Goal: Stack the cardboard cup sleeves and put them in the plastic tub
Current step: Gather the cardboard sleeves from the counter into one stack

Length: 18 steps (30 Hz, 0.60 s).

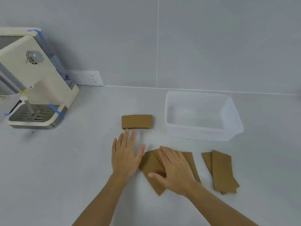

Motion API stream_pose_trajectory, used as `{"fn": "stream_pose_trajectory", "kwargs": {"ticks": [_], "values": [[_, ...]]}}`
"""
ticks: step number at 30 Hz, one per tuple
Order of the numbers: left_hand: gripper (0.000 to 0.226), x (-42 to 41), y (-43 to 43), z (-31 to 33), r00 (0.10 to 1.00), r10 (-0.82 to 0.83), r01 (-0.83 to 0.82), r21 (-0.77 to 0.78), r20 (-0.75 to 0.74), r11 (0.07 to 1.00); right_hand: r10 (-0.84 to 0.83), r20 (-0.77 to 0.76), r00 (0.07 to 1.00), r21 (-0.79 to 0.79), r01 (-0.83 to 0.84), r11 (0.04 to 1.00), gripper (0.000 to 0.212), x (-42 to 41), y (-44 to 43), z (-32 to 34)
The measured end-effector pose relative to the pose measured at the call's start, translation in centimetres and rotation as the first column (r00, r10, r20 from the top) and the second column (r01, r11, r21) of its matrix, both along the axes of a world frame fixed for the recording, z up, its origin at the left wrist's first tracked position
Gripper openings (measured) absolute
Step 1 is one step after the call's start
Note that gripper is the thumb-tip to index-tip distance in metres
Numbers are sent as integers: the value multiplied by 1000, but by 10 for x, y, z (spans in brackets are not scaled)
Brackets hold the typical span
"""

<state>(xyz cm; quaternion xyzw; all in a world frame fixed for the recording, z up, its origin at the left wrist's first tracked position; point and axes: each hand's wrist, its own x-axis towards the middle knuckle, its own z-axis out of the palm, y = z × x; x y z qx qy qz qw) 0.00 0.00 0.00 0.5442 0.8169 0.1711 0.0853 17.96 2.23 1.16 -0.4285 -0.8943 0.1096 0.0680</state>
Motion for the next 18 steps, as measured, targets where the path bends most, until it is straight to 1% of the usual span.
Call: {"fn": "stream_pose_trajectory", "kwargs": {"ticks": [1, 4, 6, 8, 11, 15, 18], "values": [[93, -1, -3, -1, 1000, 10, -10, -14, 7, 1000, 2, 9, 1000, 26, -3, 1000, 86, 0, -3, -6], [87, -1, -8, -9, 1000, 13, -13, -36, -5, 999, -13, 74, 997, -41, 16, 999, 96, -4, -13, -12], [82, 0, -10, -13, 1000, 16, -17, -46, -11, 999, -29, 107, 994, -42, 33, 999, 98, -6, -16, -15], [83, -1, -13, -15, 1000, 8, -9, -59, -16, 998, -29, 117, 993, -17, 31, 999, 96, -5, -17, -16], [89, -3, -15, -17, 999, -18, 14, -118, -34, 993, -21, 133, 991, -25, 25, 999, 92, -4, -19, -15], [90, -5, -15, -17, 998, -41, 34, -142, -50, 989, -29, 121, 992, -19, 32, 999, 80, -4, -21, -14], [91, -6, -17, -16, 998, -50, 45, -141, -33, 989, -58, 100, 993, 3, 58, 998, 72, -4, -22, -12]]}}
